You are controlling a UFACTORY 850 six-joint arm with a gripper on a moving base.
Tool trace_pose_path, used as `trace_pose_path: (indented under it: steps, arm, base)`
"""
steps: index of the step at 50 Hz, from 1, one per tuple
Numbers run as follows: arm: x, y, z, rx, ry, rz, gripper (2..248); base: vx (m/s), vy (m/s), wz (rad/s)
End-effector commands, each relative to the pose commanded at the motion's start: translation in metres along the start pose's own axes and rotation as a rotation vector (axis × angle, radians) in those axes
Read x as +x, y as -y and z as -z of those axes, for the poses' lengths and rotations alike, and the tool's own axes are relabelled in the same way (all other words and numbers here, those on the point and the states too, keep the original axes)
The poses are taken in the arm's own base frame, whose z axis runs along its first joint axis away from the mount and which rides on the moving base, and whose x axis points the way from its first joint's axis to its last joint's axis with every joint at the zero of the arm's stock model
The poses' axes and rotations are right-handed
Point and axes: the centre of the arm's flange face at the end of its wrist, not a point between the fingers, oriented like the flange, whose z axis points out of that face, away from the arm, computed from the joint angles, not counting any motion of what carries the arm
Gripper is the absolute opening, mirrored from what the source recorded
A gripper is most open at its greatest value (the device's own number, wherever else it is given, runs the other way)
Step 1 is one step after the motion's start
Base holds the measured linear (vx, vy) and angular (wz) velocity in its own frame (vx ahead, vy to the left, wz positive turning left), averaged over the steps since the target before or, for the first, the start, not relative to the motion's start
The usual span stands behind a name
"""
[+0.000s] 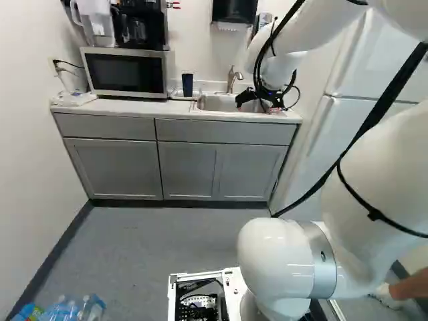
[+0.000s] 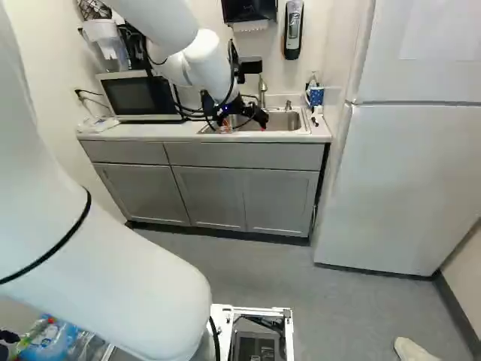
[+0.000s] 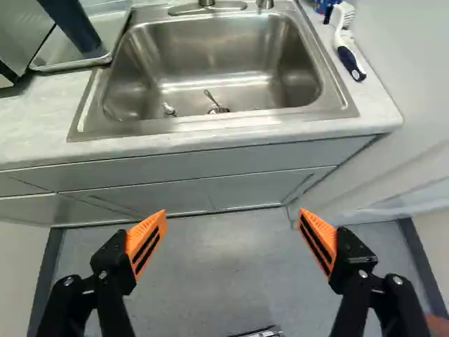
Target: Rinse the cup and place it in the tray
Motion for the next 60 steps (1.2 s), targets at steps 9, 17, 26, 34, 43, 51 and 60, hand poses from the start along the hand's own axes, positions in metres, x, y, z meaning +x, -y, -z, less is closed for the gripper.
trace_pose_path:
  steps: [9,17,26,34,43,51,60]
  arm:
    - [0.0,0.0,0.0,0.0,0.0,0.0,247]
    - [0.0,0.0,0.0,0.0,0.0,0.0,247]
    - [0.0,0.0,0.0,0.0,0.0,0.0,247]
    - [0.0,0.0,0.0,0.0,0.0,0.0,247]
    - [-0.002,0.001,-0.001,0.001,-0.003,0.001,247]
    - [-0.005,0.002,-0.003,0.003,-0.009,0.003,247]
    - [-0.01,0.003,-0.006,0.005,-0.019,0.006,247]
  base:
    - [-0.059,0.005,-0.188]
    - [0.016,0.0,0.047]
    - [0.001,0.001,0.011]
    - [0.0,0.0,0.0]
    - [0.0,0.0,0.0]
    - [0.0,0.0,0.0]
    - [0.0,0.0,0.0]
